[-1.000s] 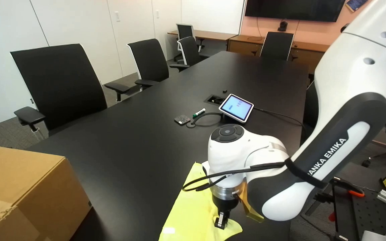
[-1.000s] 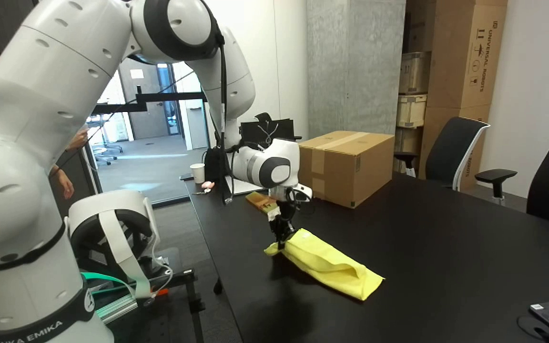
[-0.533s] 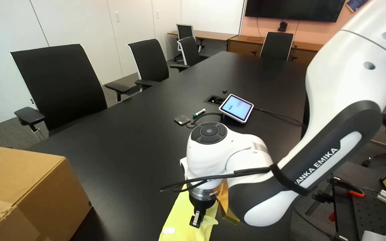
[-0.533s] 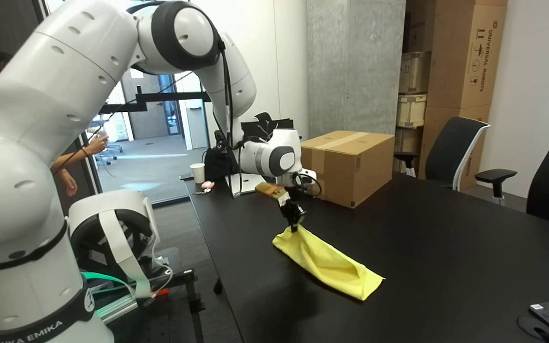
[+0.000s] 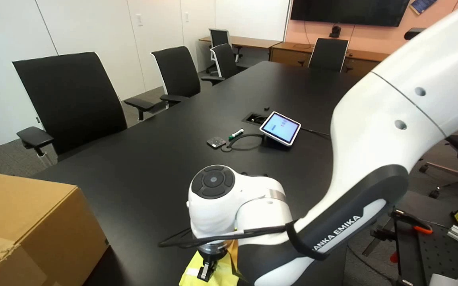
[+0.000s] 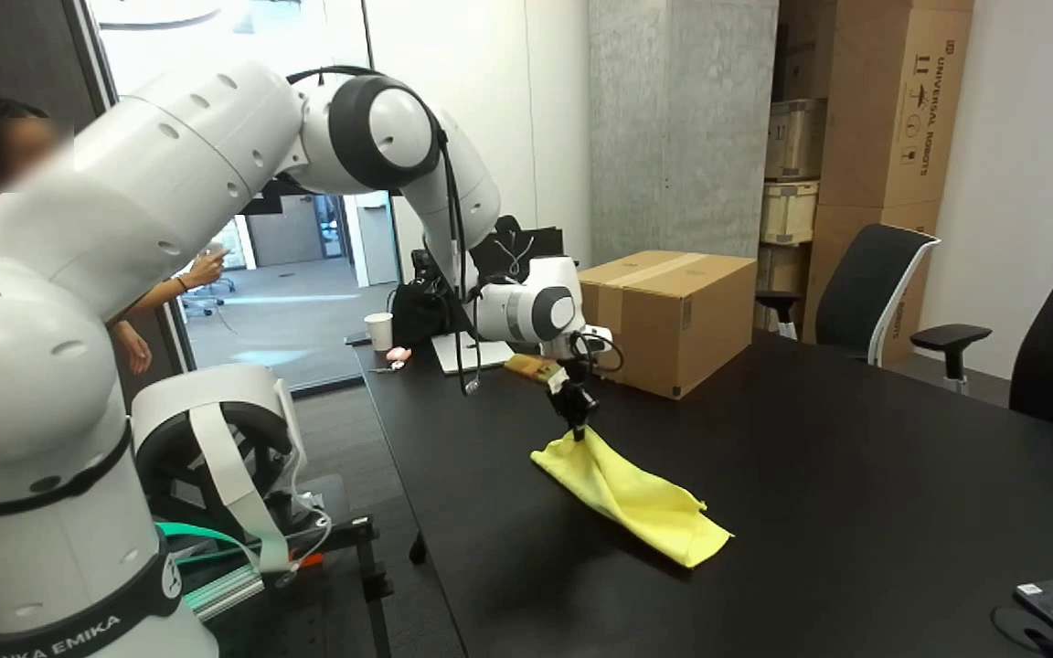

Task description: Fold the yellow towel in half

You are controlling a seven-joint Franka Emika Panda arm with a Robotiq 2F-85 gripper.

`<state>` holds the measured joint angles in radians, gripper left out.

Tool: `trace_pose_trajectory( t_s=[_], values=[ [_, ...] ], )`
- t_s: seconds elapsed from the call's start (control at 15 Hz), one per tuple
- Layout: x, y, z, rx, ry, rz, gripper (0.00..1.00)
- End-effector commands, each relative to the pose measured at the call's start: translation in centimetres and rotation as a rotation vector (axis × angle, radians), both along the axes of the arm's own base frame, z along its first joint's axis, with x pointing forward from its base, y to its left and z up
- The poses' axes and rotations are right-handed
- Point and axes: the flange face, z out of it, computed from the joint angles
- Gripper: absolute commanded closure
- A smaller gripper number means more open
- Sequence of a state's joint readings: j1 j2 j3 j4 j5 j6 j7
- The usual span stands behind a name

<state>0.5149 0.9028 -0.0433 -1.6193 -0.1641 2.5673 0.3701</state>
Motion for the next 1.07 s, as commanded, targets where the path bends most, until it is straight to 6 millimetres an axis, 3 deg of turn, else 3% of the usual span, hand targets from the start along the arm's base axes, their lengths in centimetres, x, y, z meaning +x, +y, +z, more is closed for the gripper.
trace_pose_trajectory(
  t_s=[0.0, 0.33, 0.47, 0.6, 0.73, 1.0],
  values=[
    [2.4, 2.0, 1.2, -0.011, -0.040, -0.022, 0.58],
    [4.5, 3.8, 7.5, 0.037, -0.136, -0.060, 0.20],
    [4.6, 2.6, 9.1, 0.022, -0.131, -0.066, 0.05],
    [3.9, -0.1, 10.0, -0.029, -0.089, -0.079, 0.00],
    [2.6, -4.0, 10.5, -0.112, -0.020, -0.120, 0.00],
    [-1.8, -11.5, 11.8, -0.234, 0.193, -0.238, 0.00]
  ],
)
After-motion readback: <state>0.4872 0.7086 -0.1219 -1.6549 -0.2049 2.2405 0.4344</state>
